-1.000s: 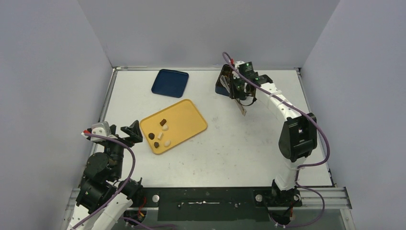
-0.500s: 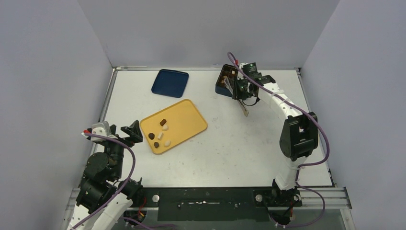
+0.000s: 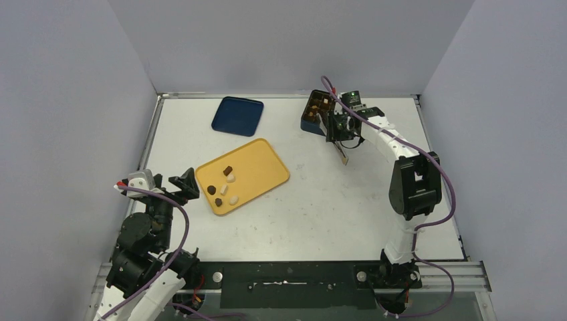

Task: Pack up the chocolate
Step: Place the fake chocolate in the packing box.

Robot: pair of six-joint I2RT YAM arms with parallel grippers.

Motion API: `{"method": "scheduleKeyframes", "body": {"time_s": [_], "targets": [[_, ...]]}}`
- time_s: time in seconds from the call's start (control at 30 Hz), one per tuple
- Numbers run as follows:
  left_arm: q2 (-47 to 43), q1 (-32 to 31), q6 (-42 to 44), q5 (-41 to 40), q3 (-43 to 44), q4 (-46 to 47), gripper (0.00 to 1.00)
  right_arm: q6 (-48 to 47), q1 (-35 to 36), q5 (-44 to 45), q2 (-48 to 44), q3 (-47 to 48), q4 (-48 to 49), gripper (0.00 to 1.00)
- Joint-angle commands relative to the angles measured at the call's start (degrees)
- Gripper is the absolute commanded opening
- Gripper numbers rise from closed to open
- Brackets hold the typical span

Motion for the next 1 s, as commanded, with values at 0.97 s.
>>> {"method": "scheduleKeyframes", "body": {"time_s": [0.97], "targets": [[0.53, 0.28, 0.58, 0.18, 0.62, 1.88, 0.97, 1.8, -0.61, -1.09, -5.51, 2.55, 2.57, 0.39]]}}
